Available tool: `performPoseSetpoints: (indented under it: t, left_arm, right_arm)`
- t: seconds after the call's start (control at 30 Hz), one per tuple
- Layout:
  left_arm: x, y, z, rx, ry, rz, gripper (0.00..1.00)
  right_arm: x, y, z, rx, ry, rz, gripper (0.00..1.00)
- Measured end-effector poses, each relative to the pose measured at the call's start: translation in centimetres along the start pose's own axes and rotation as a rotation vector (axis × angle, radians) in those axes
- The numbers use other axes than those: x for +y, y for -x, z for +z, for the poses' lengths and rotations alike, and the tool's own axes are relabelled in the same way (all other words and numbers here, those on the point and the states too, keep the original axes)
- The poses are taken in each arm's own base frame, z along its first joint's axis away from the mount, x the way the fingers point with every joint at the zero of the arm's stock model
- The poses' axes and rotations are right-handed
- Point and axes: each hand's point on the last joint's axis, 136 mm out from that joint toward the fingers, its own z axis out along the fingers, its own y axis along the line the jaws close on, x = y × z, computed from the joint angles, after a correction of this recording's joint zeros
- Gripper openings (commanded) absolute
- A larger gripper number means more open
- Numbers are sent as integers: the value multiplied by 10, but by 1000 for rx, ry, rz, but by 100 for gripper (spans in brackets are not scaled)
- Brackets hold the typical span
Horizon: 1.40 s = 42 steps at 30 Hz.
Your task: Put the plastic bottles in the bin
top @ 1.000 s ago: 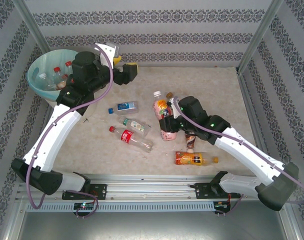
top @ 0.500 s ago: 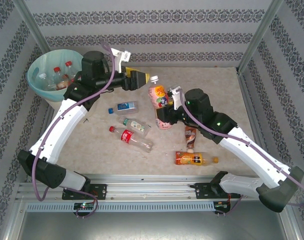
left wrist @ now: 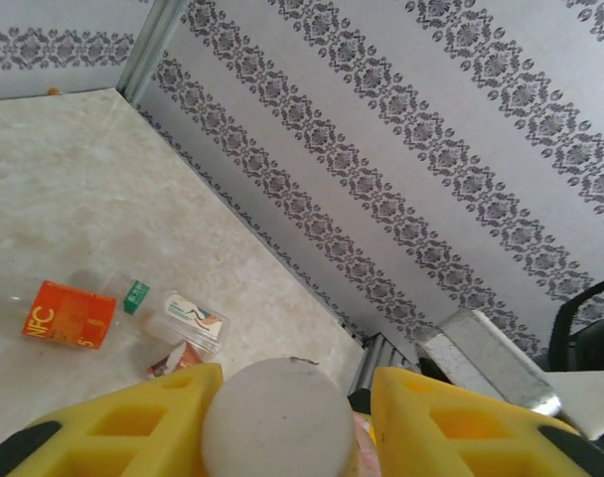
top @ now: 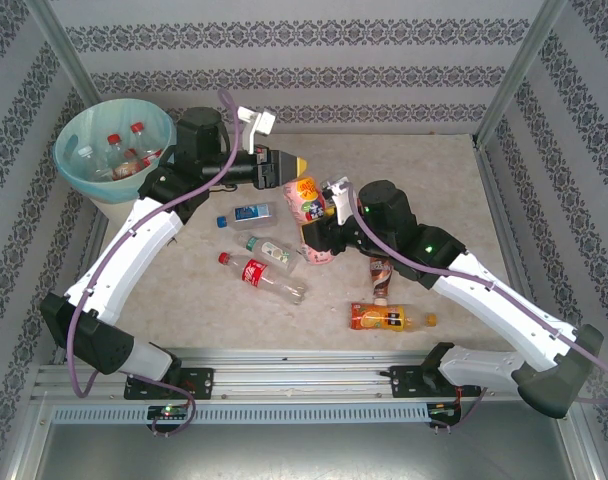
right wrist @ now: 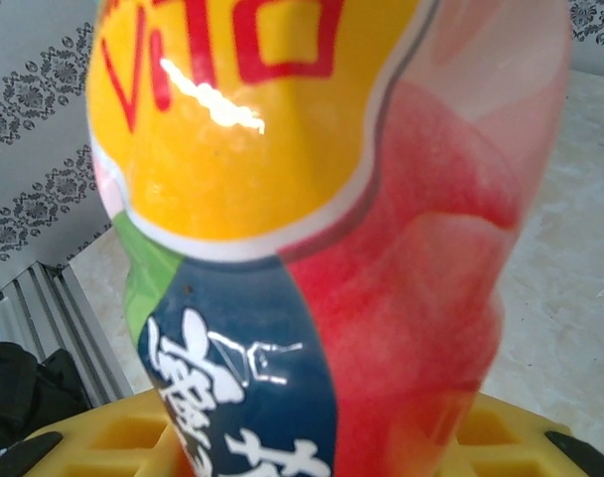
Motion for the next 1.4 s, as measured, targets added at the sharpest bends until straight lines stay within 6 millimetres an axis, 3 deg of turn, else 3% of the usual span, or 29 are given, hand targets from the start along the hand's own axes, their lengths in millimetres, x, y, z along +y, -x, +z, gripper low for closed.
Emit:
performPoseSetpoints:
  t: [0.13,0.23,0.37,0.43,0.57,0.73,0.83,0.97,1.1,1.17,1.23,1.4]
  left_arm:
    - [-2,1,-3,-8,8,2,12]
    - [-4,3,-7,-20,19,17,0]
    - [-7,9,-14,-50,50,51,0]
    - [-6,13,-19,-71,83,72,0]
    - [-11,35,-38,-137,176,148,0]
    - [-32,89,-91,-296,358,328,0]
    - [-43,122,-141,-417,524,438,0]
    - [-45,154,-215,-562,784,534,0]
    - [-24,169,-276,-633,1037,551,0]
    - [-6,171,-296,-634,1135,537,0]
    - [14,173,-309,-623,1206,514,0]
    - [88,166,-334,-569,1331,409,0]
  right_arm:
    - [1,0,0,0,1,-5,50]
    - [3,1,0,-3,2,-14,69]
    - [3,11,-2,-32,-13,-20,92]
    - [2,20,-5,-60,-27,-30,97]
    - [7,51,-14,-137,-41,-64,98]
    - [16,91,-24,-231,-41,-126,98]
    - [20,102,-25,-262,-38,-153,98]
    - [19,103,-17,-256,-35,-171,98]
    - [19,98,-6,-227,-23,-173,98]
    - [20,96,-3,-219,-14,-173,98]
    - [22,95,-3,-216,-4,-175,98]
    - [26,94,-6,-218,5,-178,98]
